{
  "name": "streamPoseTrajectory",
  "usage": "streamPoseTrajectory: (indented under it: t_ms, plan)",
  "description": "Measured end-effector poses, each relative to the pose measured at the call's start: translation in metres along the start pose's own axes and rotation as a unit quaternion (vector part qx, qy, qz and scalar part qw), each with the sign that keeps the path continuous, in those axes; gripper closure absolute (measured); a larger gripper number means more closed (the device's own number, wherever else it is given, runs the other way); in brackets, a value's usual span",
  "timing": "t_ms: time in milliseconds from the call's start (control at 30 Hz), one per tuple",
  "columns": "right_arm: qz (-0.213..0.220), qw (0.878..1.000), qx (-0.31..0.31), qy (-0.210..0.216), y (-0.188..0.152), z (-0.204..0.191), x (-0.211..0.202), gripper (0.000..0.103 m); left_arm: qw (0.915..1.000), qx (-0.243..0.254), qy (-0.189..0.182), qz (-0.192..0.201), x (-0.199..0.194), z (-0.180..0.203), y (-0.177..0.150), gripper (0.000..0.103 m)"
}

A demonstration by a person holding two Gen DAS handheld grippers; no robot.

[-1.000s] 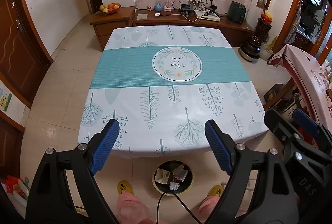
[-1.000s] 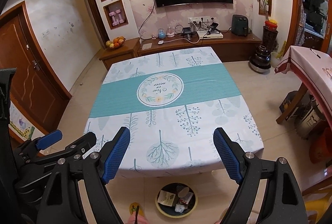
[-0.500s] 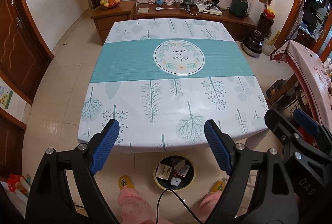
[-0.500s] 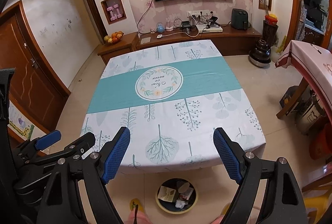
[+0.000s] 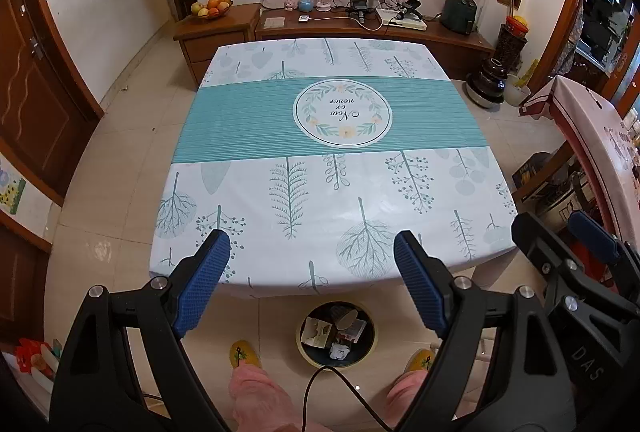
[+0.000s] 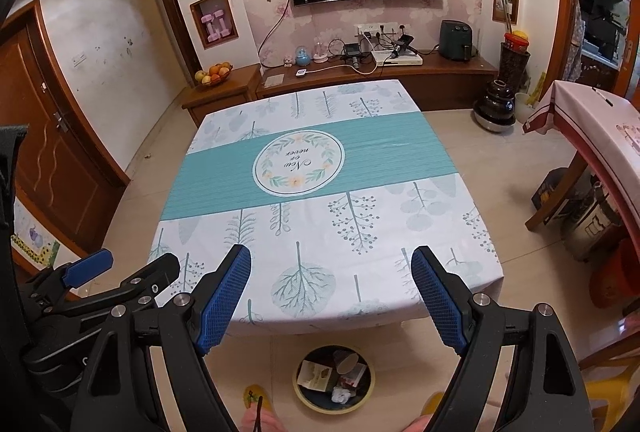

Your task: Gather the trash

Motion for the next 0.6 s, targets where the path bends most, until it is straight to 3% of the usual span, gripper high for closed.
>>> streamPoseTrajectory:
  t_ms: [600]
  plan:
    - [-0.001, 1.000, 0.002, -0.001, -0.0031, 0.0003, 0.0010, 0.019, 1.0000, 0.004, -0.001, -0.001, -0.0006, -0.0011, -0.0003, 0.021]
Point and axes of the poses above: each gripper's, at about its wrist camera, not at the fingertips, and x roughly the way its jaws point, z to its right, y to its top, the point moved 5 cm from there along x, roughly the way its jaws point, and after that the axes turned 15 degrees about -z, right-handed, at the moved point
